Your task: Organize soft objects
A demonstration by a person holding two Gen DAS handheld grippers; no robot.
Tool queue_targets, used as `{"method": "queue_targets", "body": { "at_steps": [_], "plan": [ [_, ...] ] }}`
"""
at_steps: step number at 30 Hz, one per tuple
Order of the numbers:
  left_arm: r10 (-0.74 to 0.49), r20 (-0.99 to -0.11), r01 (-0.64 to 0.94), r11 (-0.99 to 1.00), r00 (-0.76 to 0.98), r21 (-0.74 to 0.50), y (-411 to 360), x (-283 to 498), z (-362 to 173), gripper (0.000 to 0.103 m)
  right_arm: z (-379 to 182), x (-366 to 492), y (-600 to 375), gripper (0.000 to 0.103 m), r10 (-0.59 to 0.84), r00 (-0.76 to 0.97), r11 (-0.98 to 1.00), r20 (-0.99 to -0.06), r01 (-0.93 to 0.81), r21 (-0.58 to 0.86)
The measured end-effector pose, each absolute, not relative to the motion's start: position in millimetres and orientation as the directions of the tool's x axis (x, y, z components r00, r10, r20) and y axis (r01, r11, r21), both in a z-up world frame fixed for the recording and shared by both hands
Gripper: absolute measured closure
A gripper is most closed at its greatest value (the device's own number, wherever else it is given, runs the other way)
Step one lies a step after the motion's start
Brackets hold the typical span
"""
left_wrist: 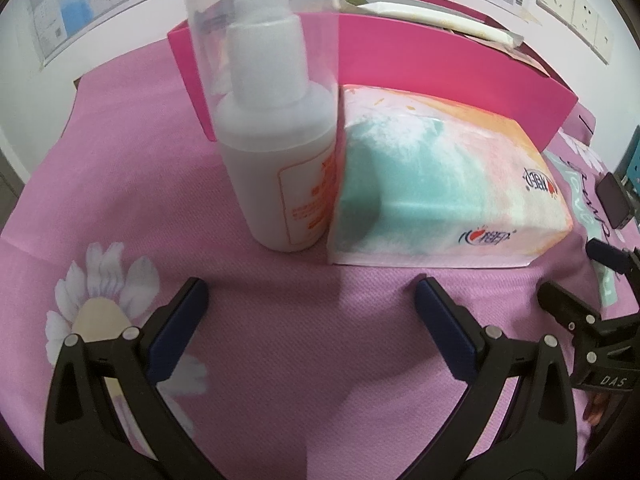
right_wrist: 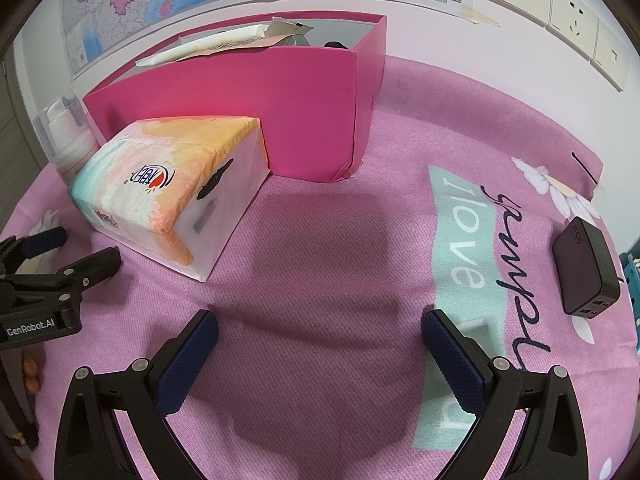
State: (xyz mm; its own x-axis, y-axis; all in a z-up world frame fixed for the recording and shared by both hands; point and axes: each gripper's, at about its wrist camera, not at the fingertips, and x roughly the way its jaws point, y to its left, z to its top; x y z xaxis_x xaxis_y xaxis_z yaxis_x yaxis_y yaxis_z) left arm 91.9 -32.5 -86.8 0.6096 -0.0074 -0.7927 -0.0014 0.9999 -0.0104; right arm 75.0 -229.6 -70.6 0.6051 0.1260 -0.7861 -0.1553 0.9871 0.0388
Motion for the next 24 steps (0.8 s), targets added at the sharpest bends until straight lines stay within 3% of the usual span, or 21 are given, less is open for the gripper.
{"method": "queue_targets", "body": {
  "at_steps": [5, 13, 16, 24],
  "plan": [
    [0.022, -0.798, -0.038, 0.999, 0.602, -0.001, -36, 87, -87, 0.0, -68, 70, -229, 0.0, 0.094, 0.609, 0.993, -0.787, -0.113, 0.031],
    [-0.068, -0.802, 0.096, 0.995, 0.594, -0.014, -18, 82, -87, 0.0, -69, 58, -296, 0.0, -0.079, 0.622, 0.996, -0.779, 0.071, -0.045],
    [-0.076, -0.802, 0.117, 0.993, 0.593, -0.008, -8, 77, -88, 0.0, -76, 56, -334, 0.0, 0.008, 0.617, 0.99, -0.787, 0.104, 0.092],
    [-0.021, -0.759, 0.108, 0.992, 0.651, 0.065, -2, 65, -82, 0.0, -78, 60, -341, 0.0, -0.071, 0.6, 0.986, -0.797, 0.164, 0.036]
  ]
}}
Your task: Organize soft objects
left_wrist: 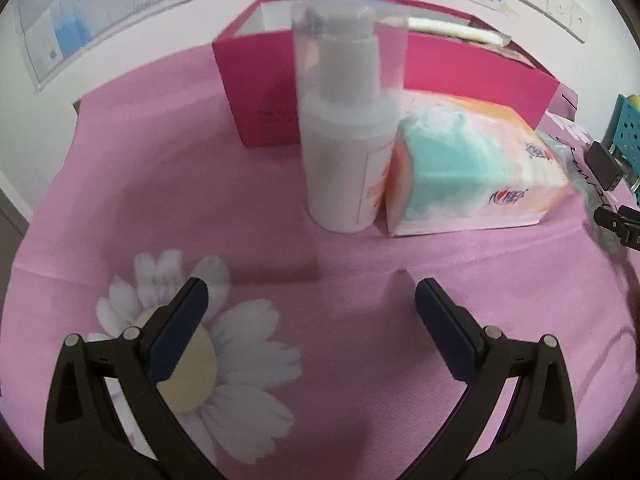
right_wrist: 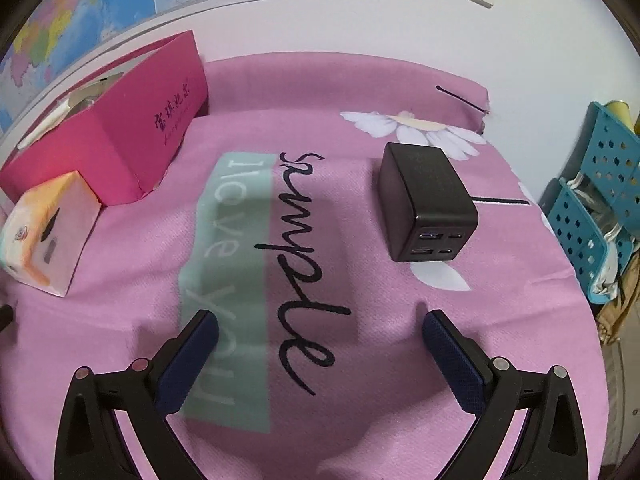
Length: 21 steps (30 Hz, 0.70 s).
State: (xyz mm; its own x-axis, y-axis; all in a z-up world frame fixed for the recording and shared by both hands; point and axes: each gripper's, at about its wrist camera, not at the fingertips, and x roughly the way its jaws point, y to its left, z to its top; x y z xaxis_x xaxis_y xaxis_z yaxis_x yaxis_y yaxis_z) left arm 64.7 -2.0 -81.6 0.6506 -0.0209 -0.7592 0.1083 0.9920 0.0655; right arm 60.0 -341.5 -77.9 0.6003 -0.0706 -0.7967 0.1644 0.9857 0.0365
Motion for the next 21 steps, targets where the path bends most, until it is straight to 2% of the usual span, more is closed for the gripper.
{"method": "queue_targets", "body": {
  "at_steps": [7, 21],
  "plan": [
    [0.001, -0.749, 0.102, 0.991, 0.663, 0.091, -6, 59, -78, 0.0, -79, 62, -340, 0.0, -0.07, 0.6, 0.985, -0.797, 0.168, 0.04],
    [0.01, -0.771, 0.061, 0.996, 0.636, 0.064, -7, 70, -80, 0.0, -77, 60, -338, 0.0, -0.095, 0.597, 0.979, -0.797, 0.2, 0.034]
  ]
}}
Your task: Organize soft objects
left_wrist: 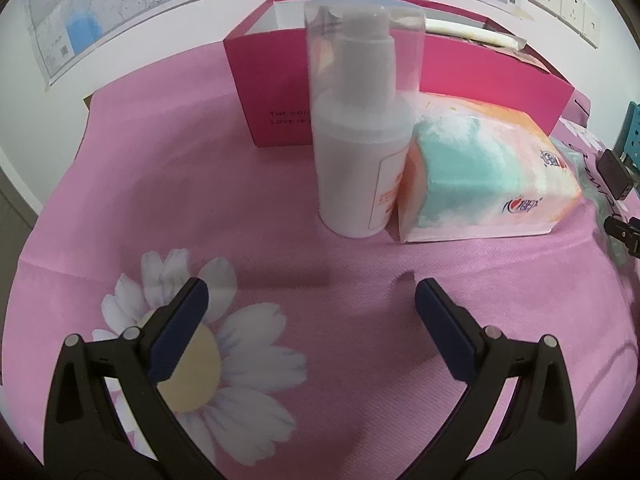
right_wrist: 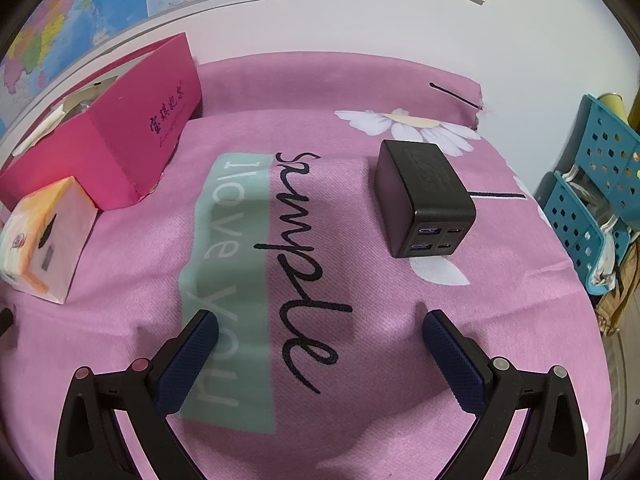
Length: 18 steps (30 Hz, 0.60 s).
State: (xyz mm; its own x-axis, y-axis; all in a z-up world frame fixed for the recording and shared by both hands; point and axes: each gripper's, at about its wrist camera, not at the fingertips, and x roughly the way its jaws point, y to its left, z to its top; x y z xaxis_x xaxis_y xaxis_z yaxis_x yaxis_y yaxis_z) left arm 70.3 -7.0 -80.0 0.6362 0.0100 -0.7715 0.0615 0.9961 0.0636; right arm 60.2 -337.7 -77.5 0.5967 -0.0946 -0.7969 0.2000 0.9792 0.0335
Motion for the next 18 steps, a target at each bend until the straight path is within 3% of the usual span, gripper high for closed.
{"method": "queue_targets", "body": {
  "at_steps": [18],
  "plan": [
    [0.033, -0.774, 0.04, 0.996, 0.633, 0.075, -9, 69, -80, 0.0, -67, 64, -275, 0.0, -0.043, 0.624, 0.992, -0.78, 0.121, 0.042]
  ]
}}
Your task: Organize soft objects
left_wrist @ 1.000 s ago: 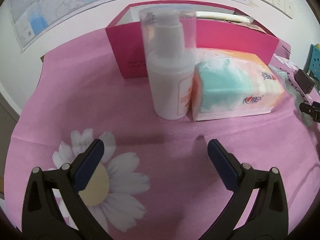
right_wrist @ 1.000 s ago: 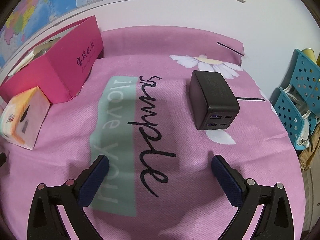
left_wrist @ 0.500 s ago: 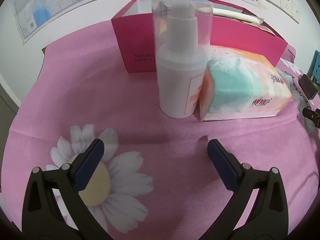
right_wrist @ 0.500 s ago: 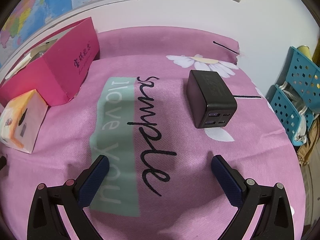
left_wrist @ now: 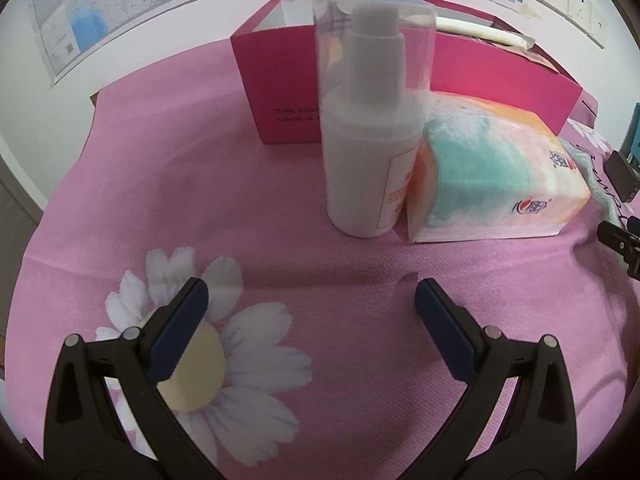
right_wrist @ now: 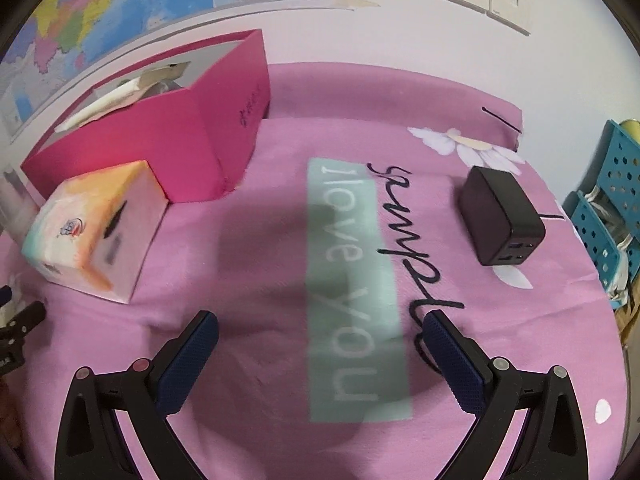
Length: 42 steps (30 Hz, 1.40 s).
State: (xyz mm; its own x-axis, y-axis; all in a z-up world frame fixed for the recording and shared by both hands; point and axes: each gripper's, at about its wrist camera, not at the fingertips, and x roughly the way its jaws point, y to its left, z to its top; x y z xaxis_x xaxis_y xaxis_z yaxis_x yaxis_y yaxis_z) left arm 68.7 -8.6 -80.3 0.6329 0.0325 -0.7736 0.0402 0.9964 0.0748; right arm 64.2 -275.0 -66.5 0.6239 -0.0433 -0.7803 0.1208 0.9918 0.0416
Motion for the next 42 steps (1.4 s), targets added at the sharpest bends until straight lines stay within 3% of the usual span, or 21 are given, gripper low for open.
{"method": "queue_targets", "body": {
  "at_steps": [33, 42],
  "plan": [
    [0.063, -0.766, 0.019, 0.995, 0.64, 0.098, 8, 75, -79, 0.0, -68, 65, -315, 0.0, -0.163, 0.605, 0.979, -0.779, 0.196, -0.053],
    [0.089, -0.762, -0.02, 0.995, 0.641, 0.099, 32, 81, -75, 0.0, -73, 67, -343, 0.0, -0.126, 0.599, 0.984, -0.791, 0.174, -0.025]
  ]
}}
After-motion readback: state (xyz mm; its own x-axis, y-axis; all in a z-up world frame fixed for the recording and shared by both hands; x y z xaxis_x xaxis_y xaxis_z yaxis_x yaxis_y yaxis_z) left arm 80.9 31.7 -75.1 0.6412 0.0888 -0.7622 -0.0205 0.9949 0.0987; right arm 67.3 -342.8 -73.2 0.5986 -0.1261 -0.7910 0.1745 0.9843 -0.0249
